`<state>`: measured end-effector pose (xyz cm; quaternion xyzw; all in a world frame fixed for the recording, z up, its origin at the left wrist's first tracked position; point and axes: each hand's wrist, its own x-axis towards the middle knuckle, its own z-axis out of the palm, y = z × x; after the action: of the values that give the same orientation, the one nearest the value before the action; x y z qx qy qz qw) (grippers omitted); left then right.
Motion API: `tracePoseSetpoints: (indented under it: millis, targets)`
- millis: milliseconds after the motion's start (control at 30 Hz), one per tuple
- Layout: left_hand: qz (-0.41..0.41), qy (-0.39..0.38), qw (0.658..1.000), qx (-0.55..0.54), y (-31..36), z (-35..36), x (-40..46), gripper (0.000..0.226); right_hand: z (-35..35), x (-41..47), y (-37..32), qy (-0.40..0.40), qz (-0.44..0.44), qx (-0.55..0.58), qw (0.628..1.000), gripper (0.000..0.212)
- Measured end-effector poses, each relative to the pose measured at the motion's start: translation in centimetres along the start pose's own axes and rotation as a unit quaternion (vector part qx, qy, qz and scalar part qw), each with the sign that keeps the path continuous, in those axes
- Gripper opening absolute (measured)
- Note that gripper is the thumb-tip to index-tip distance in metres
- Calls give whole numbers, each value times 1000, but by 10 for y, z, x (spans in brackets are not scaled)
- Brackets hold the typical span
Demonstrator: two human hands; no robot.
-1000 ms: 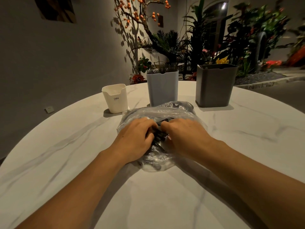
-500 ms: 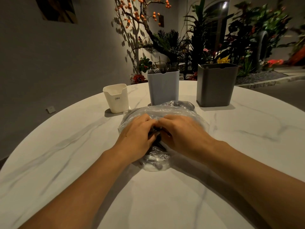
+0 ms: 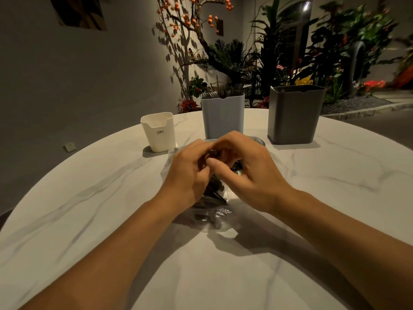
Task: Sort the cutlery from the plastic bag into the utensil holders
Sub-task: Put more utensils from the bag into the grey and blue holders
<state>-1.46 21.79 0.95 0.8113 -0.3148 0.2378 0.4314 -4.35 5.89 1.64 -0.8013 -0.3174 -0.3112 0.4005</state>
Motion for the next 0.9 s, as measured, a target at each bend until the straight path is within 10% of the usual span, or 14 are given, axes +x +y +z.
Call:
tracePoseSetpoints:
  millis: [233, 433, 633, 900]
  targets:
    - [-55, 129, 989, -53, 12, -13, 3, 9, -6, 5, 12, 52, 131, 75, 987, 19]
    - [-132, 213, 957, -143, 17, -22, 11, 13, 0, -3, 23, -86, 167, 33, 982, 39]
    - [-207, 217, 918, -261, 17, -20, 13, 22, 0, -2, 12, -137, 201, 171, 955, 20]
    - [-239, 195, 902, -302, 16, -15, 13, 23, -3, 3, 12, -118, 198, 78, 970, 31]
